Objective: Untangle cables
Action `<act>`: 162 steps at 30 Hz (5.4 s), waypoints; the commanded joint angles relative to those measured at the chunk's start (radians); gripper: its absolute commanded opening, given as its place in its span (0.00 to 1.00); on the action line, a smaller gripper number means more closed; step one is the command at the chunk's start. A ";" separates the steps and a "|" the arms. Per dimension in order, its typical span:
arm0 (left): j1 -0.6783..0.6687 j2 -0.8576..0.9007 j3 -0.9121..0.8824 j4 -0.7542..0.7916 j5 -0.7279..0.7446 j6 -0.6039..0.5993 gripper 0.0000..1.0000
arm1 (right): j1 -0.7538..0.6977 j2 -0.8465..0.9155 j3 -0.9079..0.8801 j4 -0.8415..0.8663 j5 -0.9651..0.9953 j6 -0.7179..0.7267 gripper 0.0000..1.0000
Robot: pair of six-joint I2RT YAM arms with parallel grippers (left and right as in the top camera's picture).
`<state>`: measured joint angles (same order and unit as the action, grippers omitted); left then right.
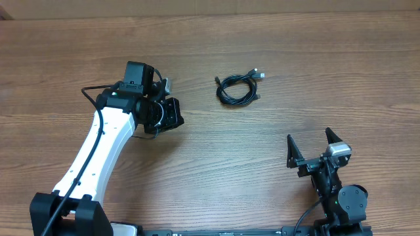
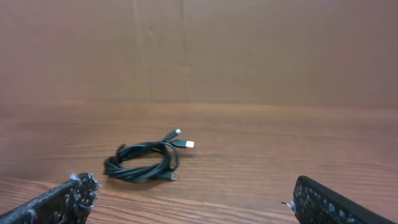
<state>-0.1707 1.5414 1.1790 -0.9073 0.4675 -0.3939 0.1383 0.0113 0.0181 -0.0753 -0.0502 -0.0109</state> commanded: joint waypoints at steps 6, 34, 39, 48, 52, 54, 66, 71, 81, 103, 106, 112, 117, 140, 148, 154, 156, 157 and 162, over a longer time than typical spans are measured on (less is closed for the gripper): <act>-0.007 0.008 0.021 -0.002 -0.006 -0.013 0.04 | 0.004 -0.008 -0.010 0.208 -0.008 0.002 1.00; -0.007 0.008 0.021 0.006 -0.033 -0.011 0.04 | 0.002 0.616 0.877 -0.447 -0.173 0.037 1.00; -0.007 0.008 0.021 0.003 -0.033 -0.011 0.04 | 0.002 0.829 1.083 -0.626 -0.177 0.037 1.00; -0.007 0.008 0.021 0.003 -0.033 -0.014 0.18 | 0.002 1.045 1.107 -0.630 -0.181 0.090 1.00; -0.008 0.008 0.021 0.003 -0.032 -0.014 0.40 | 0.002 1.131 1.107 -0.630 -0.234 0.093 1.00; -0.008 0.008 0.021 0.003 -0.032 -0.014 0.54 | 0.002 1.174 1.107 -0.639 -0.353 0.093 1.00; -0.010 0.008 0.021 0.003 -0.034 -0.014 0.99 | 0.002 1.344 1.107 -0.630 -0.632 0.101 0.18; -0.010 0.008 0.021 0.004 -0.034 -0.014 1.00 | 0.002 1.394 1.107 -0.610 -0.633 0.149 0.04; -0.010 0.008 0.021 0.007 -0.034 -0.014 0.13 | 0.002 1.420 1.107 -0.583 -0.671 0.149 0.39; -0.023 0.008 0.021 0.030 -0.095 -0.014 0.07 | 0.002 1.509 1.106 -0.508 -0.436 0.470 0.60; -0.036 0.008 0.021 0.034 -0.113 -0.014 0.11 | 0.002 1.547 1.105 -0.474 -0.436 0.506 0.61; -0.060 0.008 0.021 0.054 -0.132 -0.015 0.25 | 0.004 1.604 1.105 -0.415 -0.435 0.520 0.61; -0.075 0.008 0.021 0.056 -0.173 -0.031 0.32 | 0.005 1.656 1.105 -0.394 -0.376 0.592 0.60; -0.106 0.008 0.021 0.055 -0.190 -0.037 0.35 | 0.121 1.849 1.105 -0.128 -0.107 0.692 0.49; -0.106 0.008 0.021 0.055 -0.190 -0.037 0.34 | 0.150 1.849 1.105 -0.118 0.026 0.722 0.49; -0.106 0.008 0.021 0.055 -0.190 -0.037 0.35 | 0.150 1.851 1.105 -0.116 0.050 0.726 0.42; -0.106 0.008 0.021 0.055 -0.190 -0.037 0.35 | 0.150 1.854 1.105 -0.110 0.050 0.726 0.40; -0.106 0.008 0.021 0.055 -0.190 -0.037 0.35 | 0.150 1.856 1.105 -0.108 0.050 0.725 0.38; -0.106 0.008 0.021 0.055 -0.190 -0.037 0.35 | 0.150 1.884 1.105 -0.097 0.049 0.725 0.28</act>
<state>-0.2687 1.5414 1.1793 -0.8524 0.2867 -0.4206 0.2859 1.8671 1.1053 -0.1814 -0.0181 0.7105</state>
